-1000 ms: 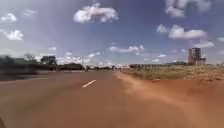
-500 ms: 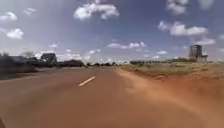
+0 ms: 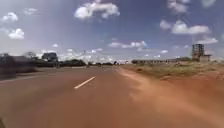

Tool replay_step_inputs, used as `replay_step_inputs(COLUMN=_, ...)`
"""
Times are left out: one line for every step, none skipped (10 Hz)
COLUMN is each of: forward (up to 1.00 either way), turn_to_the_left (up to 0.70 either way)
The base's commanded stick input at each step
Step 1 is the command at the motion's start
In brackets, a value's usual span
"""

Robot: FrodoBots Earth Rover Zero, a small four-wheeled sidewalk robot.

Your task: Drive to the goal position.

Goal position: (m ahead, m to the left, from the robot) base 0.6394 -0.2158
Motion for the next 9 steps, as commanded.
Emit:
replay_step_inputs(forward=0.85, turn_to_the_left=0.02)
replay_step_inputs(forward=0.85, turn_to_the_left=0.02)
replay_step_inputs(forward=0.85, turn_to_the_left=0.02)
replay_step_inputs(forward=0.85, turn_to_the_left=0.02)
replay_step_inputs(forward=0.85, turn_to_the_left=0.02)
replay_step_inputs(forward=0.85, turn_to_the_left=0.02)
replay_step_inputs(forward=0.85, turn_to_the_left=0.02)
replay_step_inputs(forward=0.85, turn_to_the_left=0.02)
replay_step_inputs(forward=0.85, turn_to_the_left=0.02)
